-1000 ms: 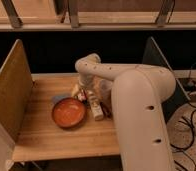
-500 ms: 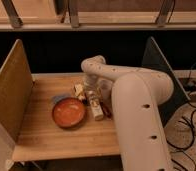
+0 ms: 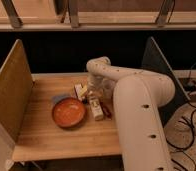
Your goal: Stand the bottle upright
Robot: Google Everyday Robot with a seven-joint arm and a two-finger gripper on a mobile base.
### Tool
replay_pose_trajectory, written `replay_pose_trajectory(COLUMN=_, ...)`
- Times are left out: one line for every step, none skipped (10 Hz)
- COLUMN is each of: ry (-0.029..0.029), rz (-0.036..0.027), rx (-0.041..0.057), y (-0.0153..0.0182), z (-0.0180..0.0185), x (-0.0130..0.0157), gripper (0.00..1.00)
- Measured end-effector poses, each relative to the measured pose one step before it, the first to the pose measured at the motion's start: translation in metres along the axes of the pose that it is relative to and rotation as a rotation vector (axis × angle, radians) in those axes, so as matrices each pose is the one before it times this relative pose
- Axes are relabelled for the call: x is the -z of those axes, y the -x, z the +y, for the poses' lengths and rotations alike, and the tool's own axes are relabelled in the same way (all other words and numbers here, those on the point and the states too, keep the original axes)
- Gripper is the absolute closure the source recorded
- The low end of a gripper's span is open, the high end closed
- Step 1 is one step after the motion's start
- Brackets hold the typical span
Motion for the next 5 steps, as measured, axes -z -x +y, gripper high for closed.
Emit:
replay_pose_trajectory(ry=-0.00506, rz=0.00030, rx=-0.01497, y=0.00048, z=-0.00569, x=-0.00027, gripper=0.20)
replay_pose_trajectory(ry=-0.00516, rz=-0.00368, rx=-0.01356, y=0.00128, z=-0.00499, x=0.00083, gripper=0.20)
replay_pose_trajectory(ry=-0.01068, rz=-0.00924, rx=-0.02065, y=0.00274, z=-0.00780, x=0.00177, gripper=0.20)
replay_pose_trajectory(ry=-0.01219, rz=-0.00723, rx=-0.01321, y=0.00209, z=-0.00571, x=0.00174, gripper=0.20)
replay_pose_trajectory(ry=-0.00962, rz=-0.00589, rx=-0.01053, y=0.00172, z=-0.00392, x=0.00156, gripper=0.20)
